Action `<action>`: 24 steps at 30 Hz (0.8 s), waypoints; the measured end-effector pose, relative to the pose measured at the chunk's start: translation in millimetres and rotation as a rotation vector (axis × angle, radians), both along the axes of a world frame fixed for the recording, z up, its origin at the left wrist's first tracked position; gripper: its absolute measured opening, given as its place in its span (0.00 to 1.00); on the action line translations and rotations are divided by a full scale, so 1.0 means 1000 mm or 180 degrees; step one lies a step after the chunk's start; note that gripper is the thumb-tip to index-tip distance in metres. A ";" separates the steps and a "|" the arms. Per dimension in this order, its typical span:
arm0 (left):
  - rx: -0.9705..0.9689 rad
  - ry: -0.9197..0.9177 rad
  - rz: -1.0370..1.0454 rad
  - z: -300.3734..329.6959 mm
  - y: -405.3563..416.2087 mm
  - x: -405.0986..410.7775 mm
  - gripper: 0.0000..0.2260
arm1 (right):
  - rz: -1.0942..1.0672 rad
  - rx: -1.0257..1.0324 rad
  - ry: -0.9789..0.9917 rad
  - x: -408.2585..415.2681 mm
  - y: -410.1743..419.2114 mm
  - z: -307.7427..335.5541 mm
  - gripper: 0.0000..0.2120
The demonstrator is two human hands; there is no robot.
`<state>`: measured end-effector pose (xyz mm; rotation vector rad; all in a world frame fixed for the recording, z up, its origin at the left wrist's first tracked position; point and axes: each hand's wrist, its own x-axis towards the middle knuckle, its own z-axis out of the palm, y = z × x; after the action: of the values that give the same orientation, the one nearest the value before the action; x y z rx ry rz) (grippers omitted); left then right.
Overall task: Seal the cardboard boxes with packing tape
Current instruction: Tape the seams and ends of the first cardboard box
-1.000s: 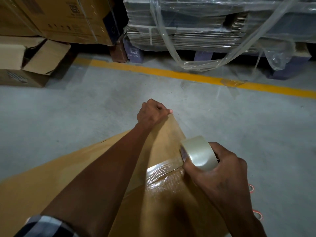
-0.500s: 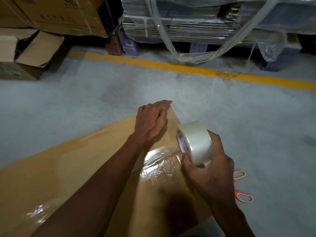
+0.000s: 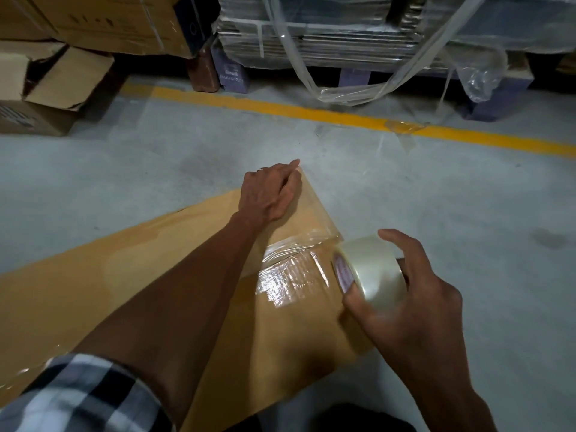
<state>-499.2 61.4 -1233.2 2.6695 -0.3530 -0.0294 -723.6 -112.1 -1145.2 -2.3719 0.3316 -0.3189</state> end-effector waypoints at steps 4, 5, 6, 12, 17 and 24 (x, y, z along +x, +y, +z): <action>0.0005 -0.0056 -0.0169 -0.001 0.001 -0.003 0.28 | 0.0035 0.0028 -0.0029 -0.023 -0.011 -0.002 0.36; 0.0064 -0.0048 -0.0222 0.000 0.000 -0.005 0.28 | 0.0071 0.0111 -0.0011 -0.026 -0.012 -0.003 0.37; 0.0193 -0.0021 -0.0259 0.000 -0.001 -0.007 0.30 | 0.0121 0.0235 0.0000 -0.030 -0.012 -0.005 0.38; 0.0467 -0.0055 -0.0412 0.008 -0.012 -0.068 0.36 | 0.0235 0.0975 -0.0254 -0.054 -0.017 -0.025 0.47; 0.0802 0.0026 -0.0613 0.007 -0.014 -0.083 0.37 | 0.0237 0.0576 -0.0623 -0.059 -0.018 -0.031 0.36; 0.0839 0.0062 -0.0687 0.005 -0.010 -0.077 0.37 | -0.0084 0.0196 -0.0641 -0.066 -0.020 -0.019 0.28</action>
<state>-576.2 51.5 -1228.1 2.8731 -0.6716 -0.1796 -790.0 -132.1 -1164.1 -2.2535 0.2734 -0.5476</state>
